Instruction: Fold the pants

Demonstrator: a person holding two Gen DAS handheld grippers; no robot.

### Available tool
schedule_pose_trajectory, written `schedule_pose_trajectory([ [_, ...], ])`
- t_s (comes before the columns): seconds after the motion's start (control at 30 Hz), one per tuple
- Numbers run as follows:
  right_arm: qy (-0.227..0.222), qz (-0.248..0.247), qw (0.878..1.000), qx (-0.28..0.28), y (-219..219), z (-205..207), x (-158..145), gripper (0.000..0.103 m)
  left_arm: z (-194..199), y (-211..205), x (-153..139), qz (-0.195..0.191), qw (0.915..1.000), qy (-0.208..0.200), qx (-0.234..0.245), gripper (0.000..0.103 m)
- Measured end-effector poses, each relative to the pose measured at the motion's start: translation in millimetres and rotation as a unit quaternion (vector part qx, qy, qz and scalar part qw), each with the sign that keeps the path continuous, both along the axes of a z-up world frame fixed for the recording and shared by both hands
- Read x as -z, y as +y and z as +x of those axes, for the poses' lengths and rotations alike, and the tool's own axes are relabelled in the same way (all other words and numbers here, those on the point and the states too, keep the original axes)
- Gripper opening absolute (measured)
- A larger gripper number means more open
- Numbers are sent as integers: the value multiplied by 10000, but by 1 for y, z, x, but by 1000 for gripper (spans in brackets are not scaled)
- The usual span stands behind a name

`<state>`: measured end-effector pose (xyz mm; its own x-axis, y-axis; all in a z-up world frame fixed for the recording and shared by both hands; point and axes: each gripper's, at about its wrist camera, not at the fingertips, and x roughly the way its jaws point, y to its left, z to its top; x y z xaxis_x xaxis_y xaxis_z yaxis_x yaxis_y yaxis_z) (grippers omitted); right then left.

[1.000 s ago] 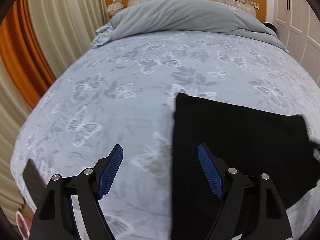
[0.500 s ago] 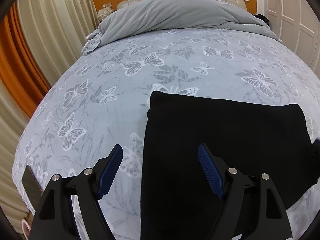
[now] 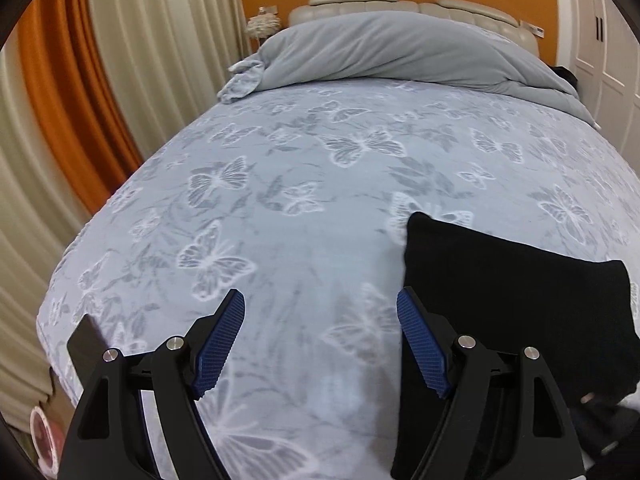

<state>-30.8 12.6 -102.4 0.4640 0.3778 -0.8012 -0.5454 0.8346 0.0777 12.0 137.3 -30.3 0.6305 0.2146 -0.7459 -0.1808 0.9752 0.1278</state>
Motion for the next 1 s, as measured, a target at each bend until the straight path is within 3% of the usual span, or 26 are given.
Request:
schedule_pose_trajectory([
  [0.03,-179,-288,9993,-131,8,-5,-8,42,-1,4,1,-18,10000,29,-22,76],
  [0.1,-278,105,9993,-218,0,-4,-30,38,-3,11,3,-51,10000,44,-58,76],
  [0.13,-380,386,9985,14,-15,1,-46,39,-4,13,4,-48,10000,66,-54,76],
  [0.23,-655,621,9930,765,-67,17,-71,39,-6,14,4,-44,10000,66,-22,76],
  [0.37,-461,830,9759,1964,-151,33,-66,40,-6,5,4,-47,9999,61,109,76],
  [0.47,-294,537,9685,2415,-194,31,-47,40,-4,-8,4,-42,9997,60,212,76],
  [0.57,216,60,9682,2494,-210,28,-1,44,-2,-22,5,-24,9995,71,311,76],
  [0.6,183,344,9679,2484,-219,22,6,45,-1,-28,6,-11,9993,79,360,76],
  [0.67,273,470,9671,2486,-226,22,0,45,1,-43,6,-13,9989,86,462,76],
  [0.83,-158,784,9649,2503,-236,6,-36,48,2,-76,6,20,9976,24,689,77],
  [0.9,-313,809,9631,2549,-241,6,-46,57,2,-87,8,47,9970,38,775,78],
  [1.0,-380,753,9602,2664,-253,4,-49,57,2,-101,12,122,9959,66,889,78],
])
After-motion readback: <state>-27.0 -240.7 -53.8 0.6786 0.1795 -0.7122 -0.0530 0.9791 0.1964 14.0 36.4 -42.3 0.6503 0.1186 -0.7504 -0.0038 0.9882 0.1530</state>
